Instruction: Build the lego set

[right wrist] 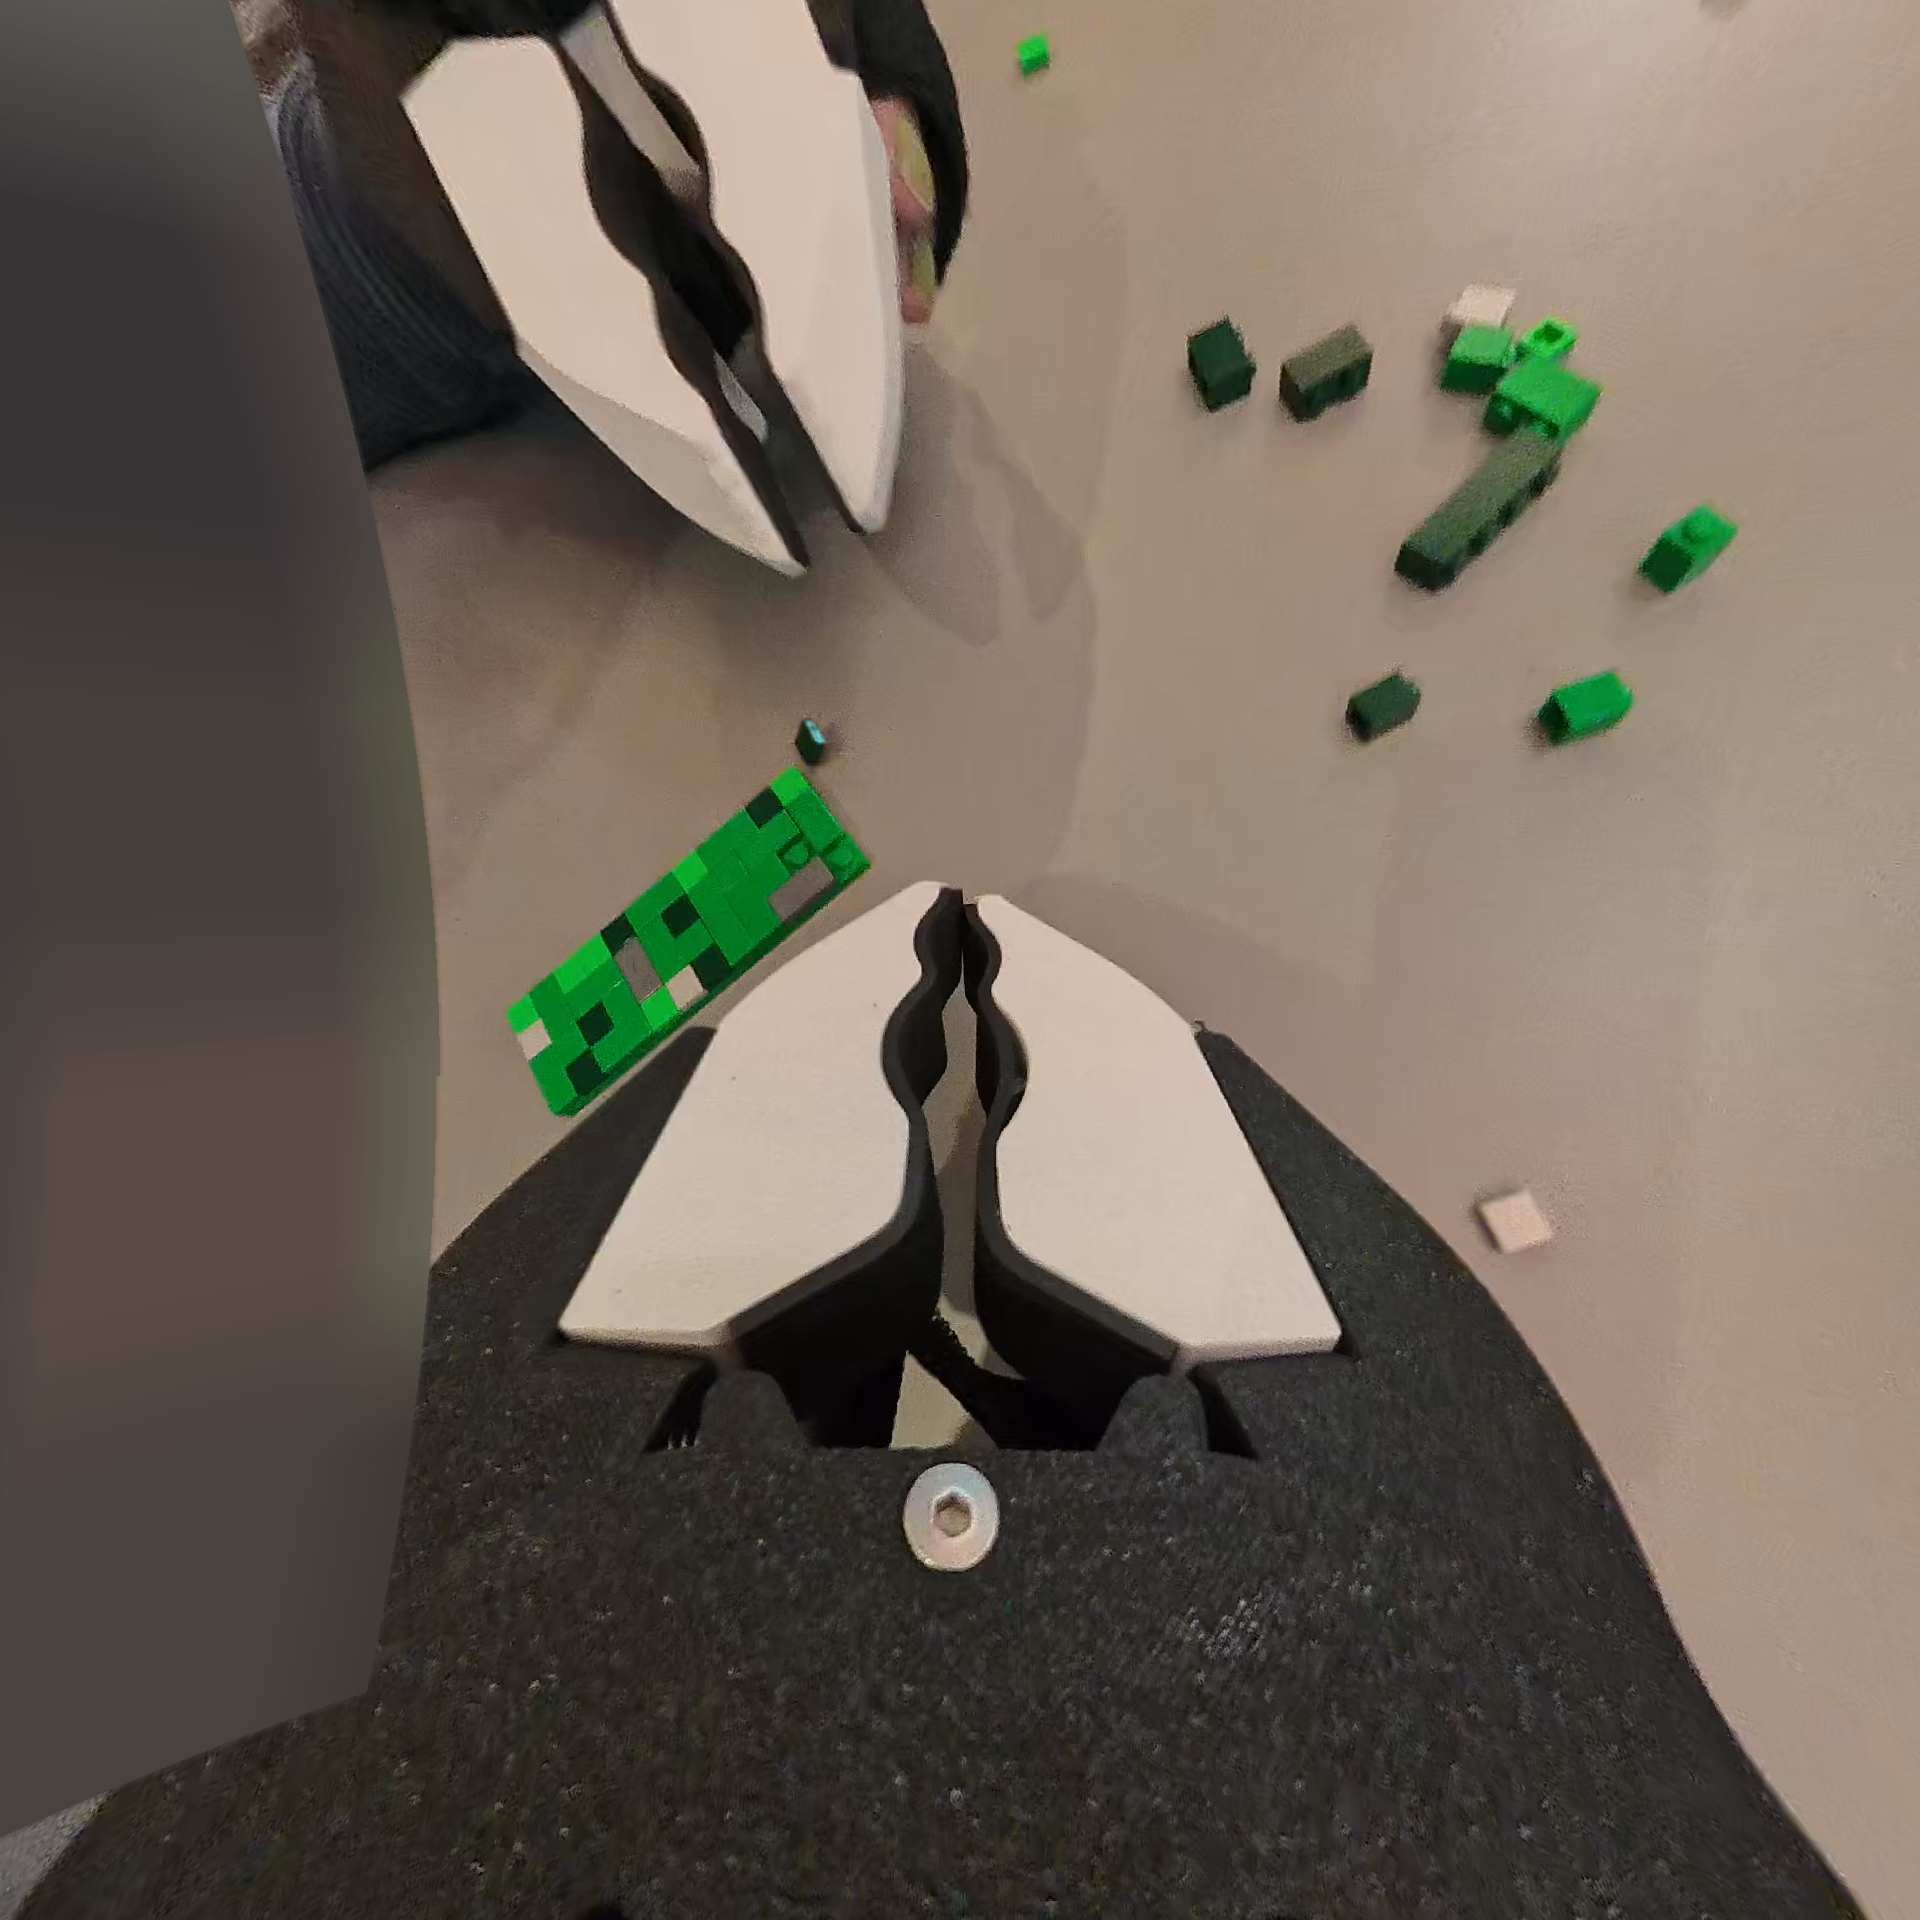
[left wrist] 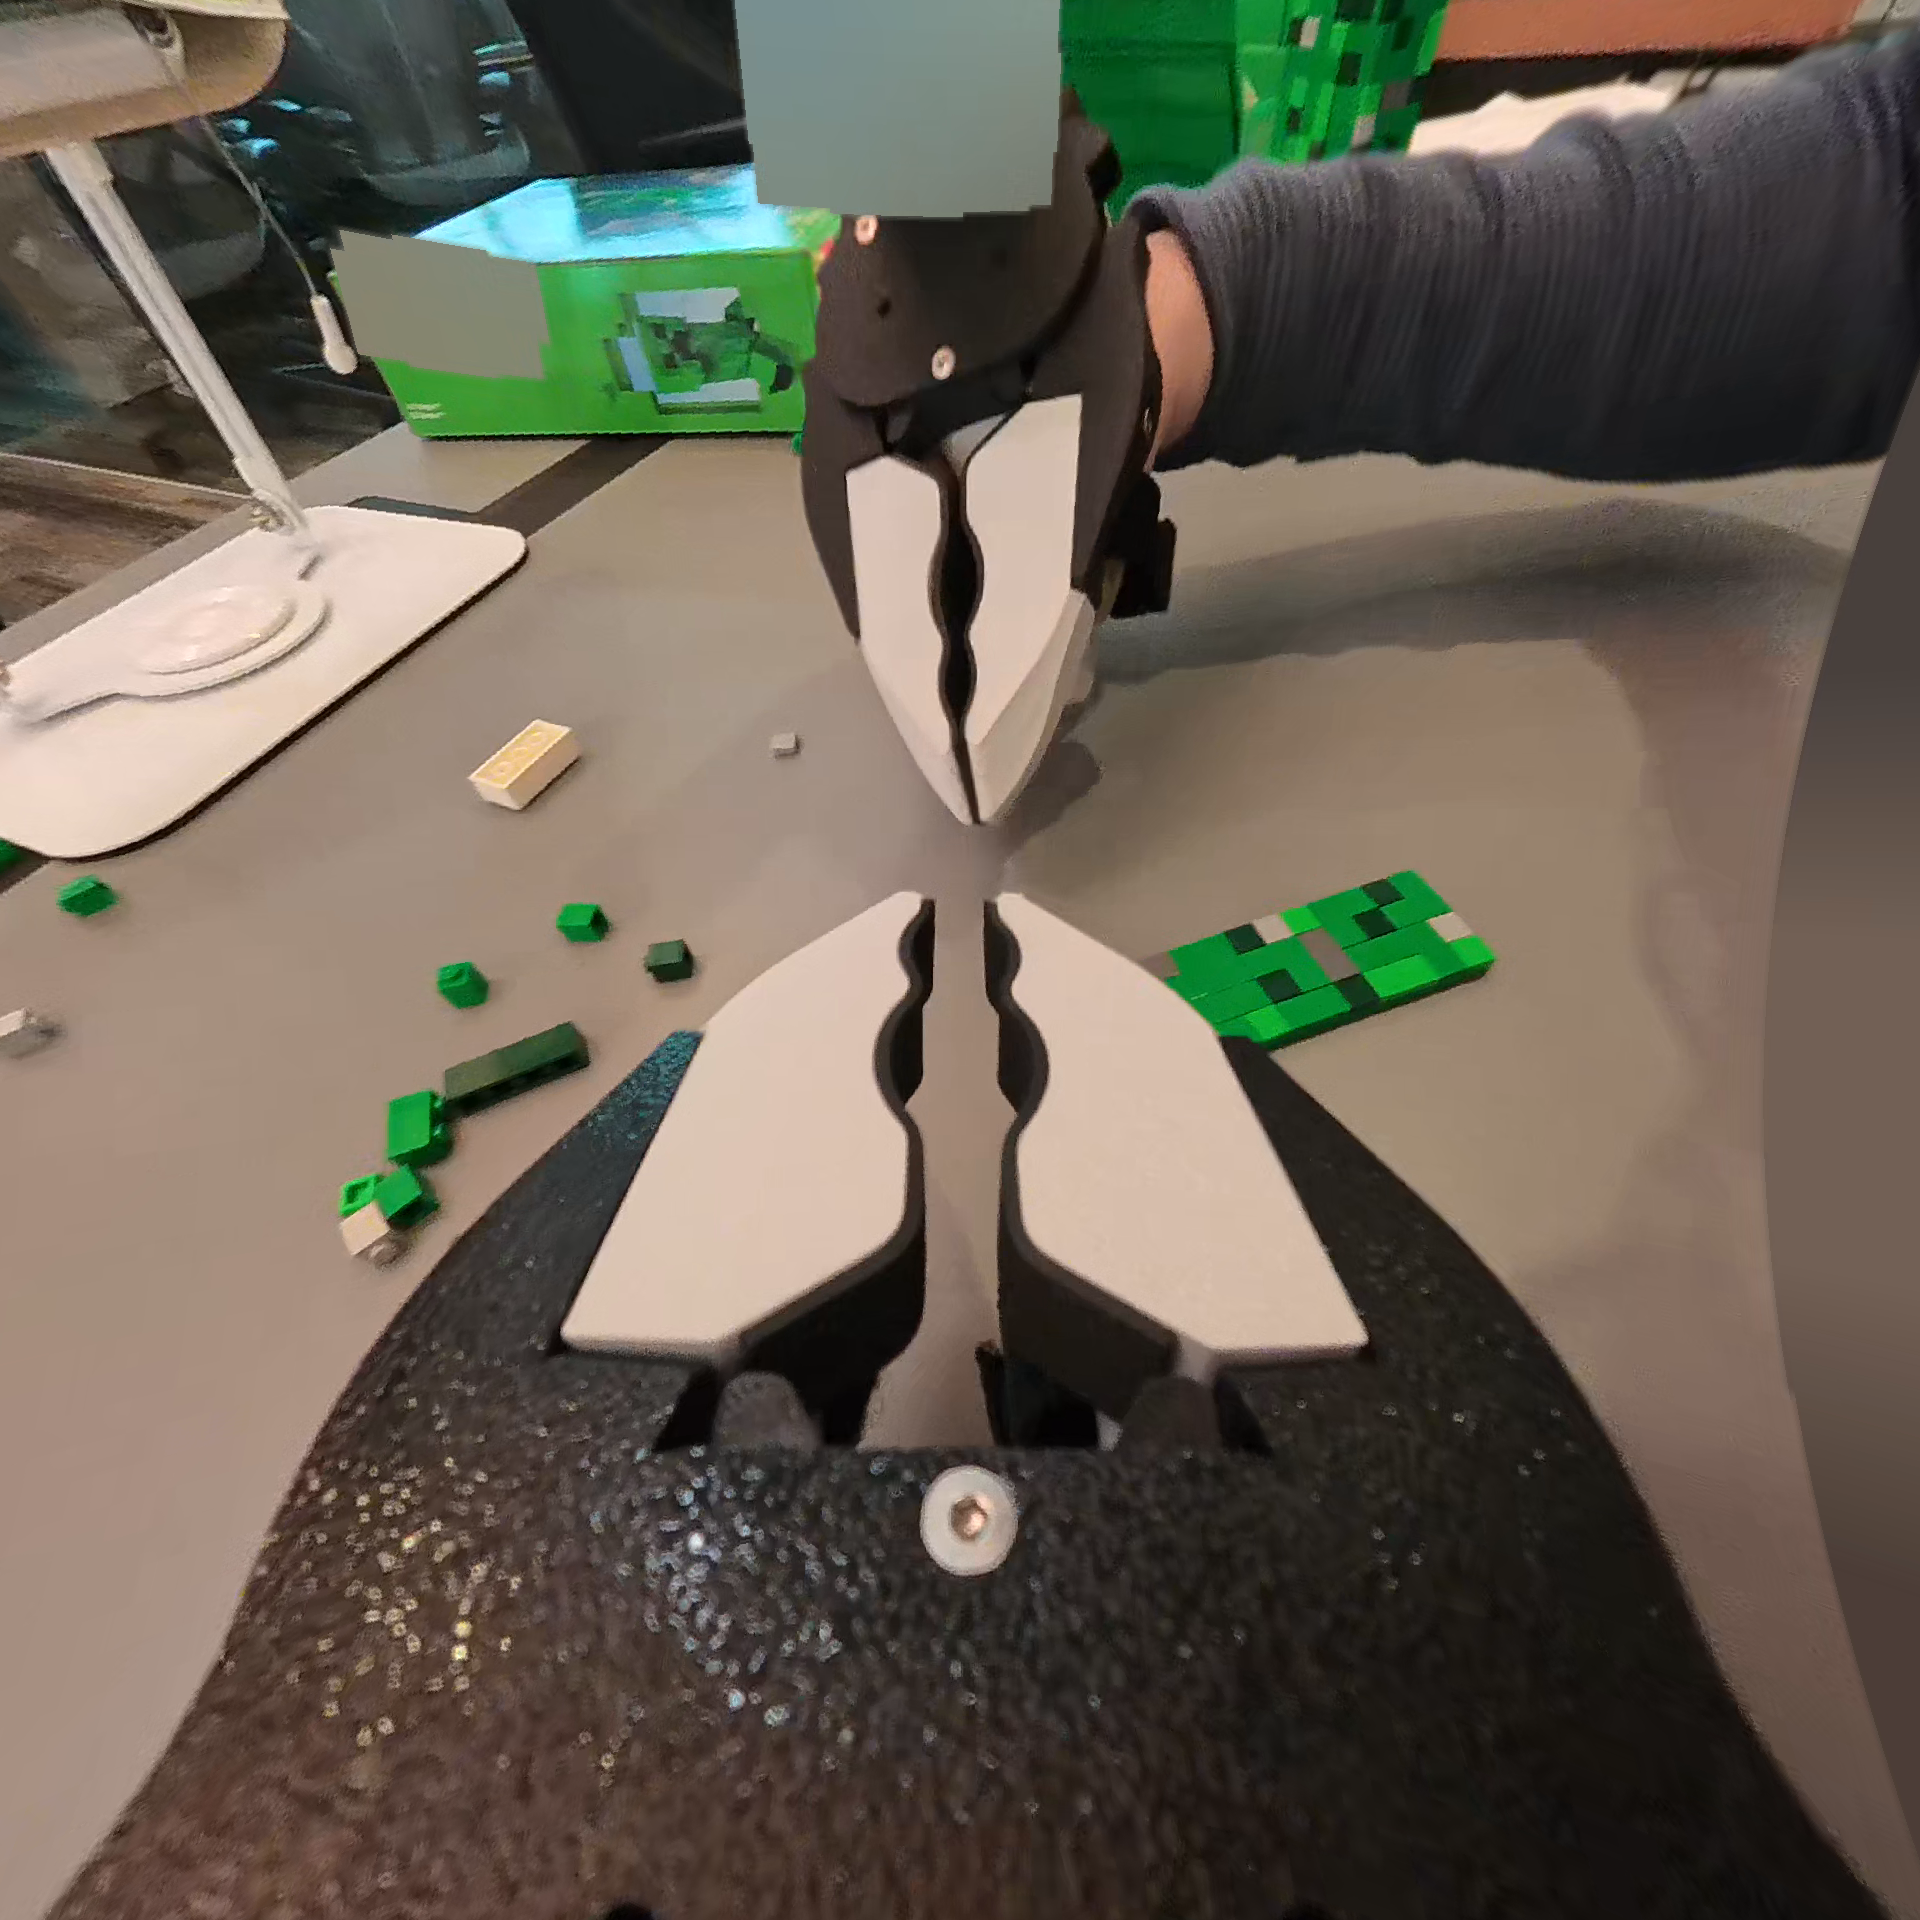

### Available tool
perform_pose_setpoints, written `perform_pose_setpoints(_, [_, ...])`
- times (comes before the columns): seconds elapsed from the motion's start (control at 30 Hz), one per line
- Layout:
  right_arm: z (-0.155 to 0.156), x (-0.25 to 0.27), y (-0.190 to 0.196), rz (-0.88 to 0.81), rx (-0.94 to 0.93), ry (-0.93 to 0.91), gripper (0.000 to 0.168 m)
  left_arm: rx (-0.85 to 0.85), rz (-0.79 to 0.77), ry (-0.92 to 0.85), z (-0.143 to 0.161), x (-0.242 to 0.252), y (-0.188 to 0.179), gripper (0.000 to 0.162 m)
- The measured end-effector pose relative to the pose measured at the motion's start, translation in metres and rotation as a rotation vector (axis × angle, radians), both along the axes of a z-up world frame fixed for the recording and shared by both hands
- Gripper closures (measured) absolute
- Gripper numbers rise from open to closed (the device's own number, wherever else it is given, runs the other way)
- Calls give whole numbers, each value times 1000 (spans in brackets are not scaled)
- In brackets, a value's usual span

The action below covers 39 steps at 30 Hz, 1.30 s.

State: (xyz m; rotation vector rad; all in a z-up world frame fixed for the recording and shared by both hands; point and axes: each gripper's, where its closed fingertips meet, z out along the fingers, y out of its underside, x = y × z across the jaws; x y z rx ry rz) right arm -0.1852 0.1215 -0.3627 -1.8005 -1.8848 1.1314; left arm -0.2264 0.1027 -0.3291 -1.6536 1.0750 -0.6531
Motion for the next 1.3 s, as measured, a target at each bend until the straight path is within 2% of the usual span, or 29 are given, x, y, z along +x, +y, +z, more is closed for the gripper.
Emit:
perform_pose_setpoints(0.17, [6, -14, -14, 29, 117, 53, 168, 4, 54, 133, -14, -21, 4, 148])
perform_pose_setpoints(0.3, [1, -11, -24, -39, 202, 56, 167, -48, -18, 193, -25, -22, -13, 139])
perform_pose_setpoints(0.4, [-1, -3, -35, -195, 194, -4, 140, -83, -36, 248, -32, -20, -24, 129])
perform_pose_setpoints(0.47, [-4, 3, -44, -330, 239, -53, 124, -43, -10, 285, -34, -20, -24, 123])
perform_pose_setpoints(0.57, [-12, 7, -75, -415, 264, -112, 112, 15, 62, 333, -35, -27, -20, 123])
perform_pose_setpoints(0.63, [-21, 11, -82, -443, 354, -195, 107, 35, 122, 345, -34, -33, -15, 123])
perform_pose_setpoints(0.73, [-27, 16, -78, -476, 450, -276, 110, 46, 201, 327, -28, -40, -9, 123])
perform_pose_setpoints(0.83, [-30, 15, -83, -465, 374, -303, 132, 16, 236, 267, -20, -41, -10, 124])
perform_pose_setpoints(0.97, [-30, 14, -76, -407, 398, -258, 133, -49, 201, 144, -11, -35, -24, 126])
perform_pose_setpoints(1.03, [-29, 11, -74, -343, 362, -175, 134, 19, 156, 129, -5, -32, -34, 130])
perform_pose_setpoints(1.1, [-27, 11, -71, -311, 281, -105, 134, 147, 139, 191, -3, -30, -40, 129])
perform_pose_setpoints(1.3, [-18, 10, -65, -304, 27, 21, 134, 528, 67, 576, -25, -9, -50, 131])
